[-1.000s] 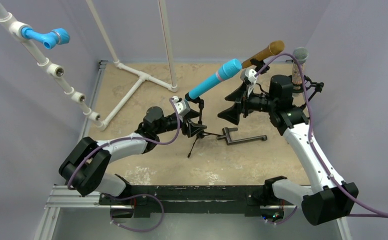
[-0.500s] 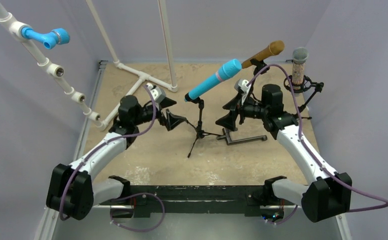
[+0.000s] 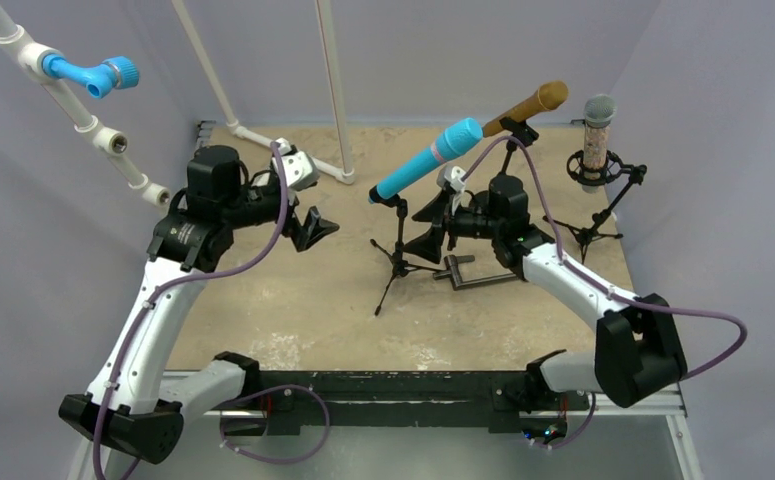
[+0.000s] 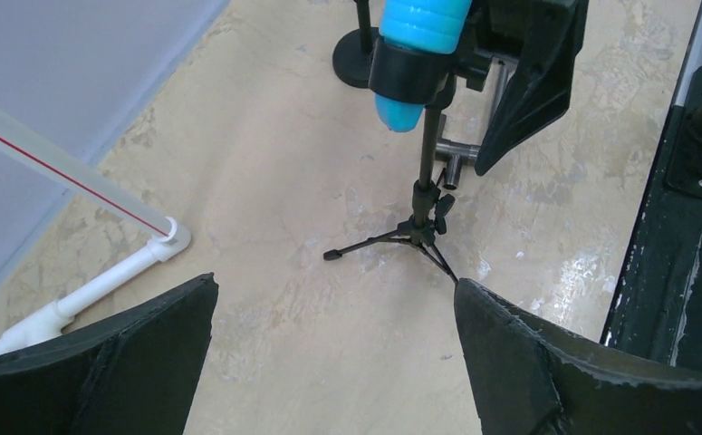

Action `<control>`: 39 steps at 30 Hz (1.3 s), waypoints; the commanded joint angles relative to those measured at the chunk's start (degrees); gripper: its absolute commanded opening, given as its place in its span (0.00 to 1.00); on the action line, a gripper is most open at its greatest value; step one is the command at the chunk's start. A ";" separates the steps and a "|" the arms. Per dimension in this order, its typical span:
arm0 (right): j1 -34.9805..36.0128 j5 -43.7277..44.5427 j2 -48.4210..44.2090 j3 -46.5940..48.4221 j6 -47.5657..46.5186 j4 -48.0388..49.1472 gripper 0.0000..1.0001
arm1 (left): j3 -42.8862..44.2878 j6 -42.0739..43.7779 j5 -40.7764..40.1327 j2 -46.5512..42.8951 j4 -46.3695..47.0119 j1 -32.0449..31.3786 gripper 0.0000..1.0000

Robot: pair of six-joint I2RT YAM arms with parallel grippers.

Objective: Remove the microphone from the stand

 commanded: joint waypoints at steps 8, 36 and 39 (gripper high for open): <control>2.92 3.11 3.68 -3.91 5.82 23.45 0.82 | 20.07 -0.23 2.74 6.18 -7.42 -0.02 1.00; 3.40 4.83 8.11 -2.22 6.38 26.35 0.41 | 42.27 -3.10 -0.93 28.21 -5.96 -18.64 1.00; 3.40 4.84 8.38 -2.57 6.24 27.07 0.33 | 42.27 -2.99 -0.77 28.32 -6.03 -18.81 1.00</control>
